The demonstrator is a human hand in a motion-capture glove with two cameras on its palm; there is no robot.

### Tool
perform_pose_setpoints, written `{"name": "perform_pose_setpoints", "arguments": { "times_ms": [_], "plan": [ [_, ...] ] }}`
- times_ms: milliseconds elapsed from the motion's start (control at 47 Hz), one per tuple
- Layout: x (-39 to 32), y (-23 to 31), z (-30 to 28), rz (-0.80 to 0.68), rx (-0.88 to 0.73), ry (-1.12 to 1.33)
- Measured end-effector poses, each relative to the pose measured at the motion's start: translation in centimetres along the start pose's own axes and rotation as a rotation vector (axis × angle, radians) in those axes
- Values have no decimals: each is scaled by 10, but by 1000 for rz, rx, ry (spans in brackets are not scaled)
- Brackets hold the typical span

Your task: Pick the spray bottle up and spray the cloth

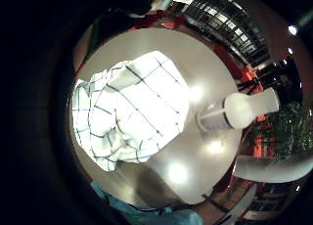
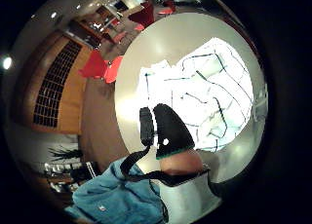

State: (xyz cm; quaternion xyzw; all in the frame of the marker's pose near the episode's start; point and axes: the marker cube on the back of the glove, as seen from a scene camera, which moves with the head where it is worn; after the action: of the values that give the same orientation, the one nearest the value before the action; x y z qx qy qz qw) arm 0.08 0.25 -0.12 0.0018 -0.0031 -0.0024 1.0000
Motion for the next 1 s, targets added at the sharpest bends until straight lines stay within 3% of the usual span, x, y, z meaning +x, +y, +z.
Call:
{"name": "perform_pose_setpoints", "arguments": {
  "times_ms": [489,999],
  "plan": [
    [17,34,-16,-2,142,-31],
    [84,84,-24,36,520,-192]
  ]
}}
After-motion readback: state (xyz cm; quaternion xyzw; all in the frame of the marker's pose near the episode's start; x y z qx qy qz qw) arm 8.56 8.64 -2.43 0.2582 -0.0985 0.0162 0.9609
